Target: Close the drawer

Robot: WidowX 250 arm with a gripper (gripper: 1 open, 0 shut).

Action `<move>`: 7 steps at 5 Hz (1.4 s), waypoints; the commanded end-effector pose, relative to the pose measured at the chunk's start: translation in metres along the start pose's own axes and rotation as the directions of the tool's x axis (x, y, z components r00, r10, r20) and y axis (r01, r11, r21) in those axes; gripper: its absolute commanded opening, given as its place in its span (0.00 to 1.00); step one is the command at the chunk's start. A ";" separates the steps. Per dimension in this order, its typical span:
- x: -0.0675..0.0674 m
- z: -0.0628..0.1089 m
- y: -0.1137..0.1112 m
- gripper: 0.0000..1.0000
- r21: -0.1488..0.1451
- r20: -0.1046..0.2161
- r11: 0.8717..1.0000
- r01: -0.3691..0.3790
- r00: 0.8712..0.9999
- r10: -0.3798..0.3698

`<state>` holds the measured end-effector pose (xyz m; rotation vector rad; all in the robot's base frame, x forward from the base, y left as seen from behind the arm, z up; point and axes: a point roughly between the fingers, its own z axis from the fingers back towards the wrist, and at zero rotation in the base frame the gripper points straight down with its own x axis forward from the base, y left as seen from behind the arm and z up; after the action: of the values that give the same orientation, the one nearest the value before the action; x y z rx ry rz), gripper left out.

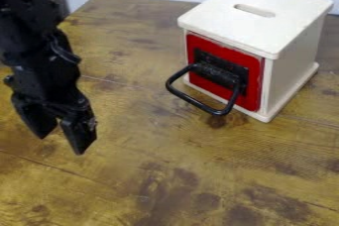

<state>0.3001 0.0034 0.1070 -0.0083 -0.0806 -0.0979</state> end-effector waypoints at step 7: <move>0.020 0.038 -0.018 1.00 0.001 0.077 0.999 0.035 0.996 -0.035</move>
<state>0.3057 -0.0135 0.1294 -0.0094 -0.0862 -0.1232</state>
